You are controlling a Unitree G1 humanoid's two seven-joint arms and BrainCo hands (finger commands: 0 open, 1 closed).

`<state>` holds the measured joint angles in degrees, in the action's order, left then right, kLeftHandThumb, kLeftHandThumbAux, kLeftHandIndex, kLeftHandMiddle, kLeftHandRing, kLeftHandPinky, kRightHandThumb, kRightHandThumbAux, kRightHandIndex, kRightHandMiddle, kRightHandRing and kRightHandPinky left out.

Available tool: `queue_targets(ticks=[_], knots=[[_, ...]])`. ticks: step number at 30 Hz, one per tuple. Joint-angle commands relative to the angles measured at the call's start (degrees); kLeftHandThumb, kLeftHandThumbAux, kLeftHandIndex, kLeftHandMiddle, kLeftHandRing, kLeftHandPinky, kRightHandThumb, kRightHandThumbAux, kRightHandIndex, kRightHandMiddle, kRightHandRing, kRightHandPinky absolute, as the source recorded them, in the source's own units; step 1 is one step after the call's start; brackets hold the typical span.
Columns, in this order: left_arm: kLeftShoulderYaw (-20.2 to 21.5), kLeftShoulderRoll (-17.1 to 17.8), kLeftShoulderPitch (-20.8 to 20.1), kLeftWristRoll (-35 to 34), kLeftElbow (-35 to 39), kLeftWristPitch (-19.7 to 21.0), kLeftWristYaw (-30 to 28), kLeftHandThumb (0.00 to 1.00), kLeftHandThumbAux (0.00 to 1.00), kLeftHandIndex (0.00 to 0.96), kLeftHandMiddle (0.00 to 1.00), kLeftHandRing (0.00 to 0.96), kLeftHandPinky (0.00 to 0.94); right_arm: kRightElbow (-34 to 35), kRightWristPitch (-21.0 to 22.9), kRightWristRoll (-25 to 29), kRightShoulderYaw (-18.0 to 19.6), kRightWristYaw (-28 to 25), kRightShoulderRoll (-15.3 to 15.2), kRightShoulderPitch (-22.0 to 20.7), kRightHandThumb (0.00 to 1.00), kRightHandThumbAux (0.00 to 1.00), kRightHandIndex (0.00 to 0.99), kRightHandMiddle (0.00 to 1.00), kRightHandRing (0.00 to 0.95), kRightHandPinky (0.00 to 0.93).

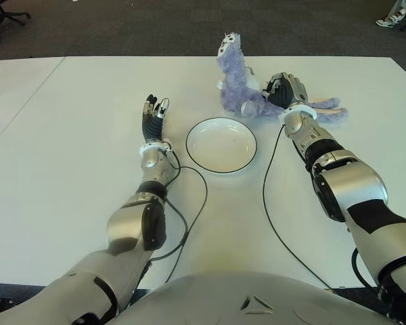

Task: Put the doll into the plate.

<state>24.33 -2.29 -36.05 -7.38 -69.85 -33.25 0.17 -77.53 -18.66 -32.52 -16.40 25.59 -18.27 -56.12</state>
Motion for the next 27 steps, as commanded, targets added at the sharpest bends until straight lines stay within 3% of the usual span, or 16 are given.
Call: queue_targets(ticks=[1,14,27], knots=[[2.3,-2.1,12.9,-2.0,-7.6,6.7,-0.2,0.0,0.539,0.033,0.053,0.042,0.039,1.8,-5.7,-0.6,-1.1,-2.0,-5.1,3.4,0.214,0.685,0.79,0.856,0.843,0.833],[1.7,-2.1,13.3,-1.4,-7.6,6.9,0.2,0.0,0.539,0.03,0.05,0.039,0.043,7.7,-15.8,-0.6,-1.8,-3.9,-14.9,9.7,0.218,0.655,0.787,0.858,0.842,0.84],[2.7,-2.1,13.1,-2.4,-7.6,7.0,-0.7,0.0,0.536,0.038,0.06,0.047,0.045,16.6,-19.9,2.7,1.1,-10.7,-23.6,16.6,0.217,0.64,0.779,0.858,0.835,0.832]])
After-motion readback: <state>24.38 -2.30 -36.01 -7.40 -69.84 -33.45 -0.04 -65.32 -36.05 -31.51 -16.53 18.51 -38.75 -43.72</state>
